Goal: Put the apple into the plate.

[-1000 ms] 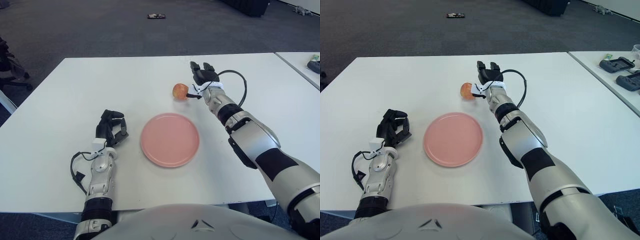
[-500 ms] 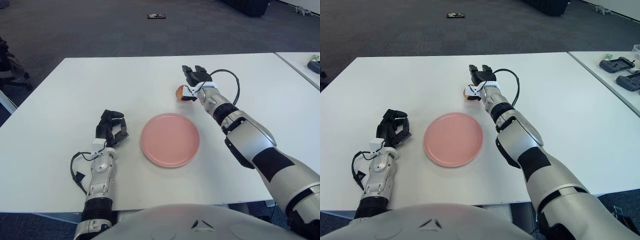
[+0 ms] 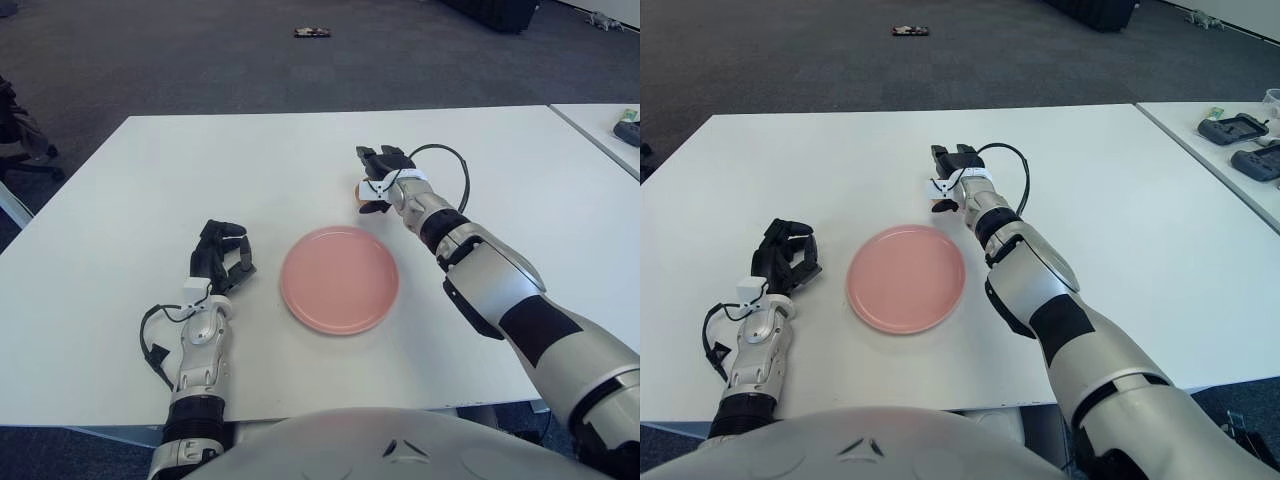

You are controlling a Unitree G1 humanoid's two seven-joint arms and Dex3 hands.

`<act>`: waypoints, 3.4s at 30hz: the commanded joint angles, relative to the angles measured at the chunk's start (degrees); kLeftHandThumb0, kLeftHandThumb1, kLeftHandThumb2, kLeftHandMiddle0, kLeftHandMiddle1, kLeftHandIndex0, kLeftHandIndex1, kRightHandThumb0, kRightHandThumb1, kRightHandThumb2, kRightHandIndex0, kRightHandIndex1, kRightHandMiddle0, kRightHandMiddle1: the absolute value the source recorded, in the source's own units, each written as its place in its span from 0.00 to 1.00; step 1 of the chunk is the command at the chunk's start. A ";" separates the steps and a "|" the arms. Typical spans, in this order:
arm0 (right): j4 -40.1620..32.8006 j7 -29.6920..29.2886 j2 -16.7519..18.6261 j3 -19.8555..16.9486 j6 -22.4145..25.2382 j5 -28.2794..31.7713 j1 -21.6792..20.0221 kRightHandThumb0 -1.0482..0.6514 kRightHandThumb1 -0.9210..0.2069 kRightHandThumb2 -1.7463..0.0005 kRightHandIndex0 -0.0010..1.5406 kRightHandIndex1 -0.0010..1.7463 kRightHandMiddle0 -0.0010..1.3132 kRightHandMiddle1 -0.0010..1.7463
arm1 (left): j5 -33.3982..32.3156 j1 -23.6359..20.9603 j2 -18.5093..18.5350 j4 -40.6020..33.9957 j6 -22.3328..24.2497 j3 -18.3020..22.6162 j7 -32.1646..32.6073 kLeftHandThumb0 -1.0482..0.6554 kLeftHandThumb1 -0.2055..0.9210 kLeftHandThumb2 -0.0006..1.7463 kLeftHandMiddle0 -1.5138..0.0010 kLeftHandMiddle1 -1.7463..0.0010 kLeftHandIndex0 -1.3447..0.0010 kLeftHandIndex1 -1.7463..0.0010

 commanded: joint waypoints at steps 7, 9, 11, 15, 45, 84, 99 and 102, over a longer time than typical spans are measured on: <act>1.41 1.38 0.49 0.85 -1.35 -0.72 0.39 0.07 0.46 0.55 0.00 0.00 0.00 0.00 | -0.44 2.46 0.03 2.46 1.15 0.60 -0.09 0.37 0.66 0.60 0.55 0.03 0.67 0.00; 1.58 1.98 0.46 0.71 -1.73 -0.48 0.72 0.07 0.45 0.55 0.00 0.00 0.00 0.00 | -0.53 2.58 0.02 2.42 0.98 0.74 -0.07 0.37 0.66 0.60 0.55 0.03 0.67 0.00; 1.64 2.48 0.42 0.51 -1.94 -0.26 0.82 0.07 0.45 0.55 0.00 0.00 0.00 0.00 | -0.49 2.61 0.03 2.46 0.82 0.81 -0.03 0.37 0.66 0.60 0.55 0.03 0.67 0.00; 1.83 4.95 0.20 -1.29 -2.05 1.47 1.25 0.08 0.44 0.55 0.00 0.00 0.00 0.00 | -0.40 2.67 0.25 2.66 0.51 1.09 0.18 0.37 0.66 0.60 0.55 0.03 0.67 0.00; 2.17 9.33 -4.45 -14.65 1.54 11.27 5.17 0.06 0.08 0.62 0.00 0.00 0.00 0.00 | -1.93 2.98 0.21 2.59 0.55 2.23 -0.24 0.37 0.65 0.61 0.59 0.00 0.67 0.00; 2.24 6.38 -6.53 -9.44 4.32 5.54 5.40 0.13 0.21 0.54 0.00 0.01 0.00 0.06 | -1.69 3.58 0.06 0.95 1.64 1.97 -0.52 0.37 0.66 0.60 0.58 0.01 0.68 0.00; 1.88 4.61 -6.29 -4.09 4.11 1.61 3.54 0.15 0.36 0.50 0.00 0.00 0.00 0.06 | -1.42 3.48 -0.87 0.92 1.56 1.68 0.12 0.37 0.66 0.60 0.61 0.00 0.67 0.00; 2.02 3.56 -6.33 -1.01 3.70 -1.30 3.16 0.15 0.38 0.49 0.00 0.00 0.00 0.06 | -1.80 3.47 -1.05 0.90 1.69 1.69 -0.07 0.37 0.65 0.61 0.61 0.00 0.67 0.00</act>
